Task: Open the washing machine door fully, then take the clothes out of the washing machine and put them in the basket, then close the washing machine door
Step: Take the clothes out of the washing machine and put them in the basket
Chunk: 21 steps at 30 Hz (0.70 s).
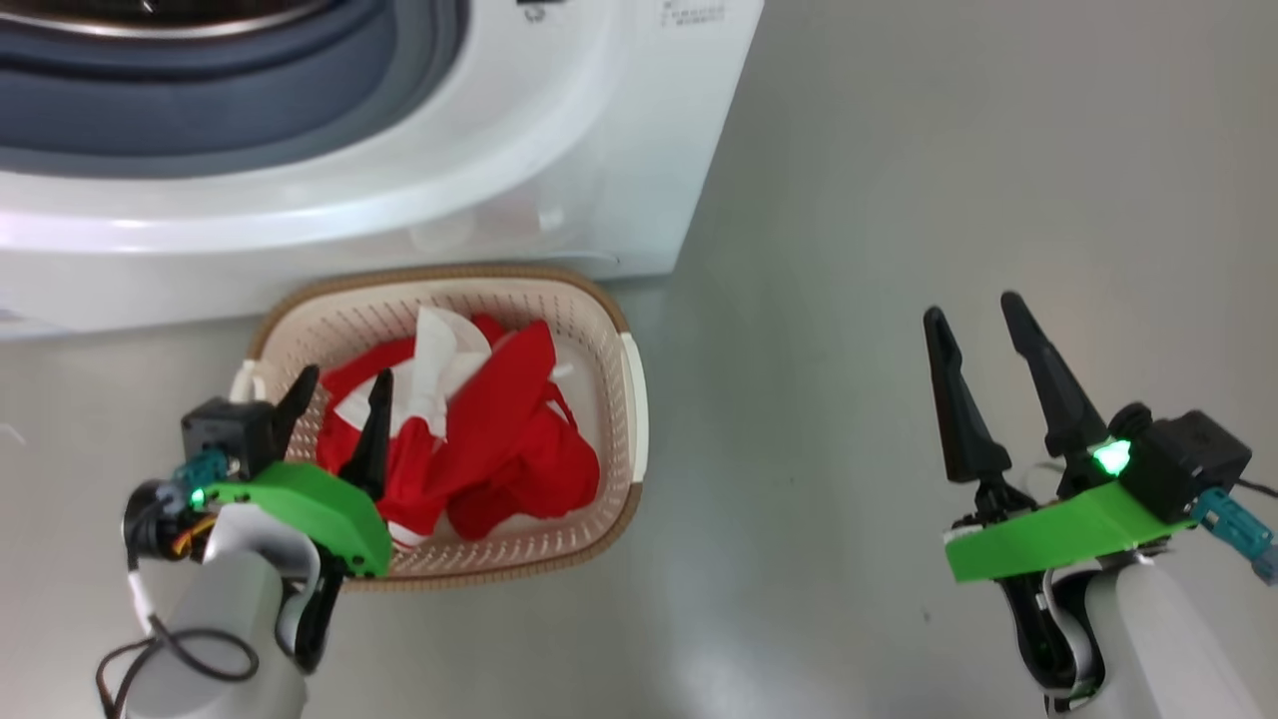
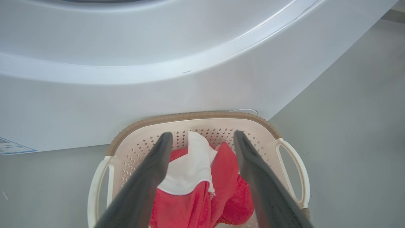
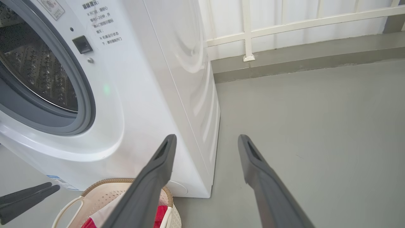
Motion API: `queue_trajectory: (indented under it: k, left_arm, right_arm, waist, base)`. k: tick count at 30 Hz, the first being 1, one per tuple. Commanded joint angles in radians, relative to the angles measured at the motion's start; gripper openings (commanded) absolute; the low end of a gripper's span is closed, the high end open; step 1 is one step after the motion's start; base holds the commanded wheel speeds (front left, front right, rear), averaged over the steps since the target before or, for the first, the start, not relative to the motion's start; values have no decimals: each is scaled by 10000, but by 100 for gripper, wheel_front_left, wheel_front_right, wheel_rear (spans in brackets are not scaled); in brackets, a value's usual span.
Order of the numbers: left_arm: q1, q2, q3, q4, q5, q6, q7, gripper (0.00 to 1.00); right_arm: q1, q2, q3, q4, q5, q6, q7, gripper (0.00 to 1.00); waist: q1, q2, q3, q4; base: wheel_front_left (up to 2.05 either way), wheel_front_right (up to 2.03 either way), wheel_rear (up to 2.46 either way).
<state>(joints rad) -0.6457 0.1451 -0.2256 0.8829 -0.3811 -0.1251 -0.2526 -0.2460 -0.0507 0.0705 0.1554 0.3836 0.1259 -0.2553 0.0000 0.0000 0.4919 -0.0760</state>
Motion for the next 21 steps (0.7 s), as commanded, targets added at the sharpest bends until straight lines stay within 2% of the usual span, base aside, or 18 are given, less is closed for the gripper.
queue_trajectory:
  k: [1, 10, 21]
  left_arm:
    - [469, 323, 500, -485, 240, -55, -91, 100]
    - [1930, -1, 1630, -2241, 1163, -55, -91, 100]
    - [3531, -383, 2253, -3865, 1825, -55, -91, 100]
  right_arm:
    - [341, 5, 137, -159, -2, 48, -65, 100]
    - [1120, 5, -20, -15, -173, 48, -65, 100]
    - [2118, -28, -224, 93, -304, 48, -65, 100]
  waist:
    - [0, 0, -774, 167]
    - [0, 0, -2039, 307]
    - [0, 0, -3309, 545]
  base:
    - [0, 0, 0]
    - [0, 0, 0]
    - [0, 0, 0]
